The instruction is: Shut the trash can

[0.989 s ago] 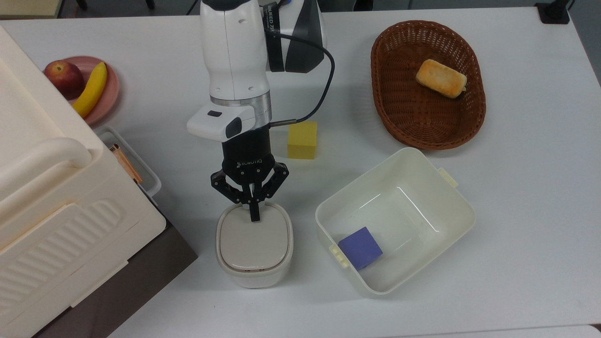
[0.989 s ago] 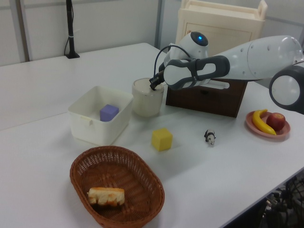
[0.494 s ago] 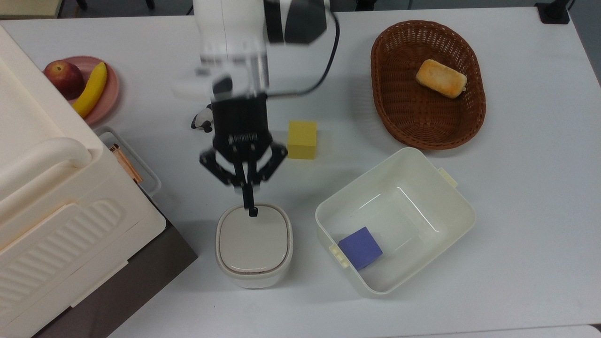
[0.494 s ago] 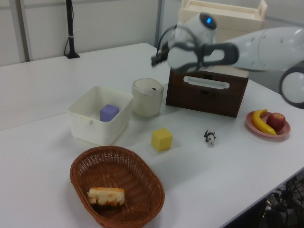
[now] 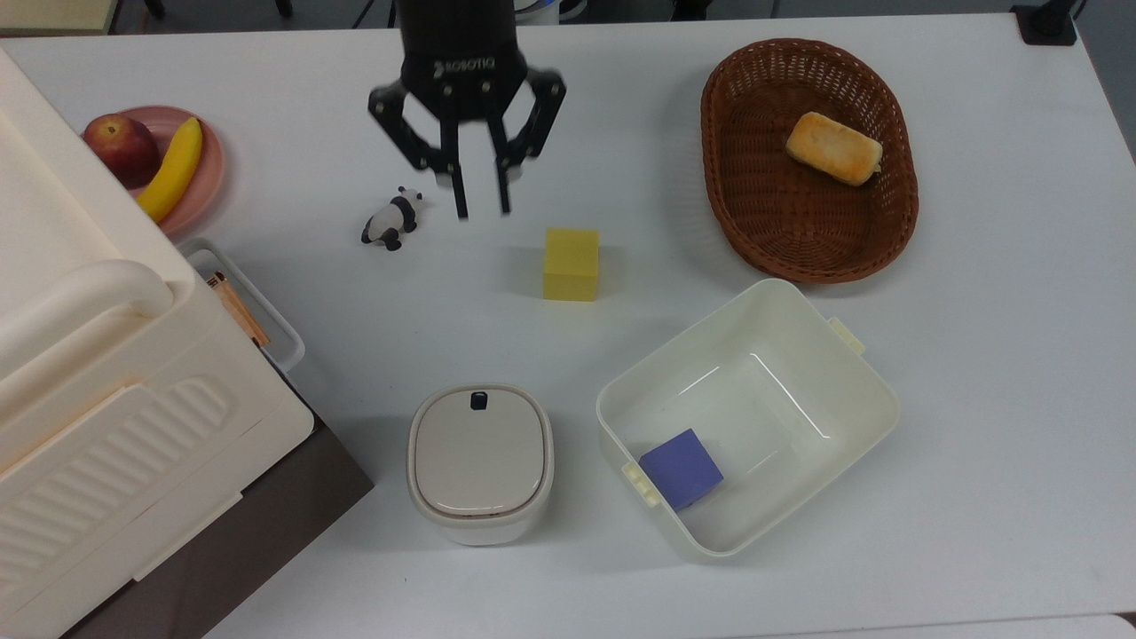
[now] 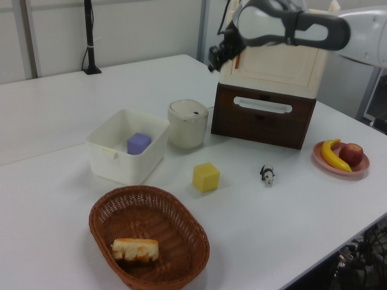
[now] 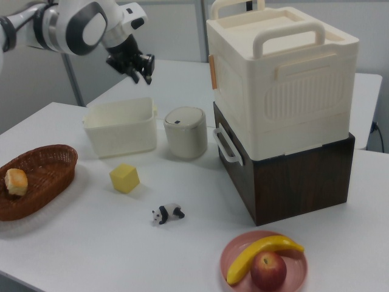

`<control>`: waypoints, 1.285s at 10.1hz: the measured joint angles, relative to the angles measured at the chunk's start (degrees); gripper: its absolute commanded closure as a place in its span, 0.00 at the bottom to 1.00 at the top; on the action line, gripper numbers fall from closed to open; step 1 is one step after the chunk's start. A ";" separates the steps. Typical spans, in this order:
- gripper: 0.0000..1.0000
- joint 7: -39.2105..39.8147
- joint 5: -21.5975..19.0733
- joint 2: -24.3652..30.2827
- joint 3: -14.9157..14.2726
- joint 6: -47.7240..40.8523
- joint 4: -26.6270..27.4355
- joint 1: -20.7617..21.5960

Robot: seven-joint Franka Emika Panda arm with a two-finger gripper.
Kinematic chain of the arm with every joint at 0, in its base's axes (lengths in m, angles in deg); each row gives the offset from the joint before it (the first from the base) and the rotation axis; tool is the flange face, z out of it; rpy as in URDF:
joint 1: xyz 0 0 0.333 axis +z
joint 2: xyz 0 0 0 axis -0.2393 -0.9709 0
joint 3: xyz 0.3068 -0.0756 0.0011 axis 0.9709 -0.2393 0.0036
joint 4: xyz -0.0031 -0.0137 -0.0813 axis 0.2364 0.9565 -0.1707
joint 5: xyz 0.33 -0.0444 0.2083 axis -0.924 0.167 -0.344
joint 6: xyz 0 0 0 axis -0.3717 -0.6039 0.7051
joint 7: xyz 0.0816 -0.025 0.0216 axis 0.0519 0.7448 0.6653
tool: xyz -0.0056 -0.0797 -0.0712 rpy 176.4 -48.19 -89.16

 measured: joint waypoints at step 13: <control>0.00 -6.18 5.58 10.02 -1.05 -40.27 1.78 1.48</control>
